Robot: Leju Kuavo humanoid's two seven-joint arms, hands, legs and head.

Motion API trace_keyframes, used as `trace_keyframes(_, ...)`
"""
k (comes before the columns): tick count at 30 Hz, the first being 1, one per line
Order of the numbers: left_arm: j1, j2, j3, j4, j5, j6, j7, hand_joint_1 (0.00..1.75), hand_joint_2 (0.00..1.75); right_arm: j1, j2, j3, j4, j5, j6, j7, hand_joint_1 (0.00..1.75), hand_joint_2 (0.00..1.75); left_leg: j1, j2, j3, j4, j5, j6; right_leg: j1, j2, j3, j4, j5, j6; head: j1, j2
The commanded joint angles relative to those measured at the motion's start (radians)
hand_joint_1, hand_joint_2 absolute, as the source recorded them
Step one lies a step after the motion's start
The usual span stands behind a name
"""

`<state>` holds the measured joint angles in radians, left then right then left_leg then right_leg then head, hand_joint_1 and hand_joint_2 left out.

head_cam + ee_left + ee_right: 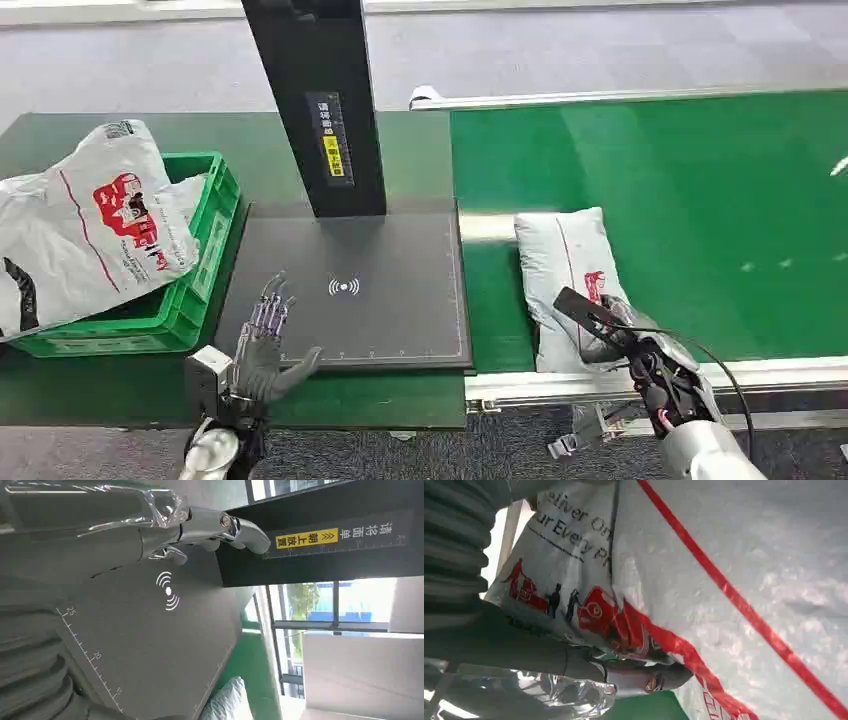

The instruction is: Moved the parcel from conveyor to table for the left to box.

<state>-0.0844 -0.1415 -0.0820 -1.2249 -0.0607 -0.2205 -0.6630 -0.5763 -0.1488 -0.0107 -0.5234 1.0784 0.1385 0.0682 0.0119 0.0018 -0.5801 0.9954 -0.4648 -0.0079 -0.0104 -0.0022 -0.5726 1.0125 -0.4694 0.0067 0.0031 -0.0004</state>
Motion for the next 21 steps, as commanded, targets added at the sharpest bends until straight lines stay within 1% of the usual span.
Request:
trace_keyframes(1,-0.018,0.007,0.003,0.051,-0.004,0.003,0.009,0.0,1.75,0.024,0.032,0.023,0.09,-0.024,0.072,-0.054,1.75,1.75,0.001,0.0,0.002,-0.001,0.0,0.0,0.001,0.0,0.003,-0.002,0.0,0.0,0.0,0.0)
trace_keyframes(2,-0.018,0.008,0.004,0.05,-0.005,0.003,0.009,0.0,1.75,0.024,0.036,0.024,0.089,-0.025,0.073,-0.056,1.75,1.75,0.001,0.0,0.002,-0.003,0.001,0.0,0.001,0.0,0.003,-0.003,0.001,-0.001,0.0,0.0)
trace_keyframes(4,-0.007,0.014,0.013,0.038,-0.005,0.007,0.01,0.0,1.75,0.017,0.044,0.034,0.057,-0.031,0.041,-0.093,1.75,1.75,0.001,0.0,0.003,-0.002,0.0,0.0,0.001,0.0,0.004,-0.003,0.001,-0.001,0.001,0.0)
trace_keyframes(5,0.005,0.02,0.018,0.027,-0.003,0.008,0.011,0.0,1.75,0.009,0.054,0.035,0.034,-0.044,0.011,-0.131,1.75,1.75,0.001,-0.001,0.004,-0.004,0.001,0.0,0.001,-0.001,0.005,-0.005,0.001,-0.001,0.0,0.0)
trace_keyframes(6,0.015,0.022,0.024,0.014,-0.003,0.011,0.011,0.0,1.75,0.006,0.067,0.023,0.003,-0.072,-0.011,-0.169,1.75,1.75,0.001,0.001,0.005,-0.003,0.0,0.0,0.001,0.001,0.004,-0.003,0.001,-0.001,0.001,0.0)
trace_keyframes(7,0.028,0.024,0.033,-0.001,0.0,0.009,0.01,0.0,1.75,0.01,0.087,0.008,-0.046,-0.128,-0.004,-0.235,1.75,1.75,0.001,0.003,0.005,-0.001,0.0,0.0,0.001,0.002,0.004,-0.001,0.0,-0.001,0.0,0.0)
trace_keyframes(8,0.035,0.026,0.037,-0.008,0.001,0.003,0.01,0.0,1.75,0.022,0.096,0.013,-0.093,-0.169,0.021,-0.276,1.75,1.75,0.0,0.004,0.005,-0.003,0.001,0.0,0.001,0.004,0.004,-0.003,0.002,-0.001,0.001,0.0)
trace_keyframes(9,0.041,0.028,0.043,-0.009,0.004,-0.005,0.005,0.0,1.75,0.051,0.11,0.022,-0.182,-0.251,0.06,-0.361,1.75,1.75,0.0,0.005,0.004,-0.002,0.0,0.0,0.001,0.005,0.003,-0.002,0.001,-0.001,0.0,0.0)
trace_keyframes(10,0.048,0.027,0.047,-0.01,0.003,-0.007,-0.002,0.0,1.75,0.075,0.116,0.039,-0.249,-0.303,0.081,-0.39,1.75,1.75,0.0,0.004,0.003,-0.001,0.0,0.0,0.0,0.003,0.002,0.0,0.001,-0.001,0.0,0.0)
trace_keyframes(12,0.059,0.026,0.052,-0.012,-0.001,-0.009,-0.016,0.0,1.75,0.117,0.121,0.064,-0.347,-0.405,0.138,-0.431,1.75,1.75,0.0,0.006,0.003,-0.003,0.0,-0.001,0.001,0.006,0.001,-0.002,0.001,-0.002,0.0,0.0)
trace_keyframes(13,0.06,0.028,0.052,-0.006,-0.003,-0.01,-0.026,0.0,1.75,0.145,0.118,0.094,-0.404,-0.465,0.206,-0.483,1.75,1.75,0.0,0.007,0.003,-0.003,-0.001,0.0,0.001,0.006,0.001,-0.001,0.001,-0.001,0.0,0.0)
trace_keyframes(14,0.055,0.029,0.052,0.002,-0.004,-0.01,-0.031,0.0,1.75,0.166,0.107,0.126,-0.453,-0.499,0.239,-0.518,1.75,1.75,0.0,0.004,0.002,-0.002,-0.001,0.0,0.001,0.004,0.001,0.0,0.0,-0.001,0.0,0.0)
trace_keyframes(15,0.048,0.029,0.055,0.011,-0.004,-0.008,-0.034,0.0,1.75,0.186,0.105,0.153,-0.506,-0.503,0.238,-0.523,1.75,1.75,0.0,0.005,0.003,-0.004,0.0,0.0,0.001,0.005,0.002,-0.003,0.001,-0.002,0.001,0.0)
trace_keyframes(17,0.047,0.028,0.062,0.011,-0.004,-0.003,-0.035,0.0,1.75,0.208,0.108,0.193,-0.588,-0.507,0.214,-0.512,1.75,1.75,0.0,0.0,-0.001,-0.001,0.0,0.0,0.001,0.001,-0.001,0.0,0.0,-0.001,0.0,0.0)
trace_keyframes(19,0.048,0.027,0.063,0.011,-0.004,-0.008,-0.035,0.0,1.75,0.226,0.125,0.191,-0.644,-0.604,0.263,-0.527,1.75,1.75,0.0,0.003,-0.003,-0.001,-0.001,0.0,0.001,0.002,-0.003,0.0,-0.001,0.0,0.0,0.0)
trace_keyframes(21,0.048,0.024,0.062,0.011,-0.005,-0.007,-0.035,0.0,1.75,0.233,0.131,0.181,-0.674,-0.652,0.269,-0.525,1.75,1.75,0.0,0.003,-0.004,-0.001,-0.001,0.0,0.0,0.003,-0.004,0.0,0.0,0.0,0.0,0.0)
